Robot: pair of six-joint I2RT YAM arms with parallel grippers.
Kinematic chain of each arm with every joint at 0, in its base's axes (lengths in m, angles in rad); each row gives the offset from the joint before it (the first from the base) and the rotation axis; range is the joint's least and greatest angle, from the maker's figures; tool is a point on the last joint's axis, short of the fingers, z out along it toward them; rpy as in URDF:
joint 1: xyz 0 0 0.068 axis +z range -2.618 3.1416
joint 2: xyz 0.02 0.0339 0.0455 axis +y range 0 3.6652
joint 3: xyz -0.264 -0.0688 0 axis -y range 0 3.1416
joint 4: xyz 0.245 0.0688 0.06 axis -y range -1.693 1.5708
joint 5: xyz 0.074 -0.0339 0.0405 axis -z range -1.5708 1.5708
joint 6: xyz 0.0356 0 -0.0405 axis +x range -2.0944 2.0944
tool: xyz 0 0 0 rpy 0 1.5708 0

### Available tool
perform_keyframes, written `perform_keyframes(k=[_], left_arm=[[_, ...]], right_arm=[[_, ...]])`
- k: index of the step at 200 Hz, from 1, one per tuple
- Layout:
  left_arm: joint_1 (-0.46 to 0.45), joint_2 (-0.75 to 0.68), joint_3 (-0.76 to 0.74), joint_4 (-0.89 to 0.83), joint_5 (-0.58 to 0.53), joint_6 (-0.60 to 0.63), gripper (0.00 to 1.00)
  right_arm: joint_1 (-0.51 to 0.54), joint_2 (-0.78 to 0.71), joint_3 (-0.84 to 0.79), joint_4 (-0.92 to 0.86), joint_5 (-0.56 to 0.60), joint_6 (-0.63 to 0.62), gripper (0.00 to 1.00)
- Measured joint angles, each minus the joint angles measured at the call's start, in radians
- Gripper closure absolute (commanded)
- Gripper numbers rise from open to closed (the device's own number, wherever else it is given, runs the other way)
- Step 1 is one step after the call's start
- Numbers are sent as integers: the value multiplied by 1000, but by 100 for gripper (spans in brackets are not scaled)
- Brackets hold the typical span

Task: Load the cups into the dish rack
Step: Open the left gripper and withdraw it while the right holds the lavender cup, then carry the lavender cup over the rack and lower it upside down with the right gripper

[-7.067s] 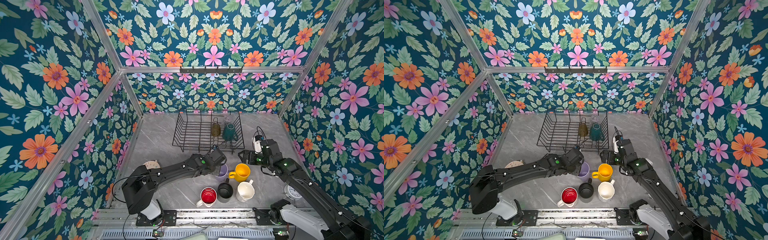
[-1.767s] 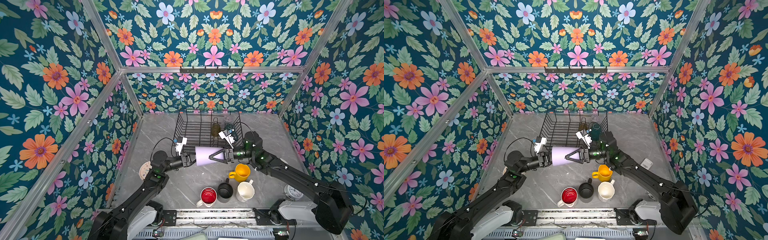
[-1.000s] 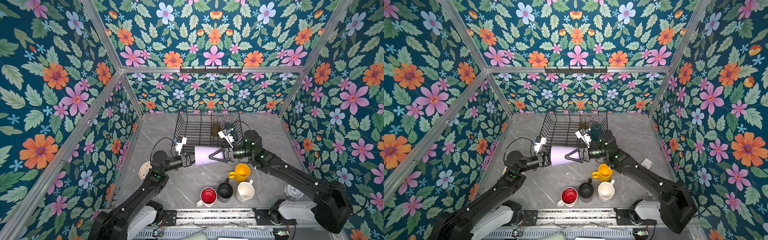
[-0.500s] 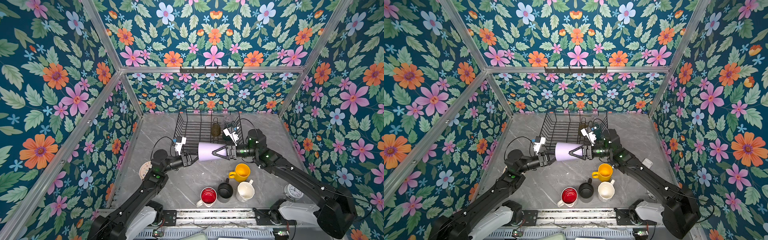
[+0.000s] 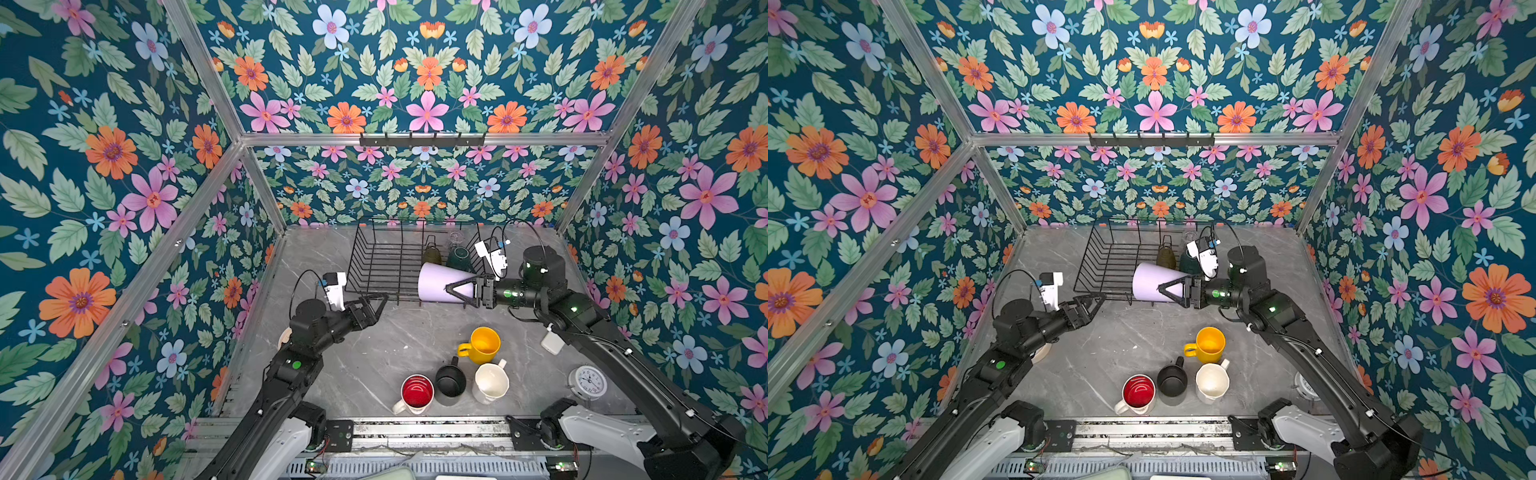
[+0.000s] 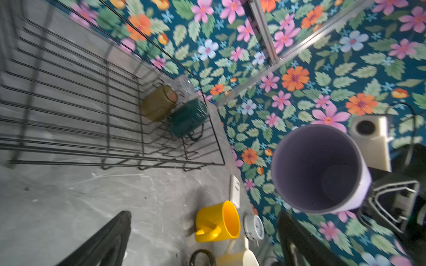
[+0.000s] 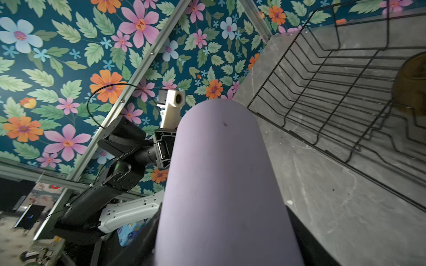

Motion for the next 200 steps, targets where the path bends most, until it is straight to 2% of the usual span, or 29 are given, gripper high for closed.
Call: perform_keyframes(k=[31, 75, 104, 200], left_arm=[[1, -111, -4, -126, -183, 26, 0], [2, -192, -14, -219, -312, 37, 0], [2, -199, -16, -249, -343, 40, 0], [2, -212, -15, -285, -389, 49, 0]], right_arm=[[0, 55, 120, -166, 135, -80, 78], [0, 167, 266, -327, 310, -175, 79], [-1, 257, 341, -396, 394, -223, 80], [31, 528, 584, -529, 546, -311, 82]])
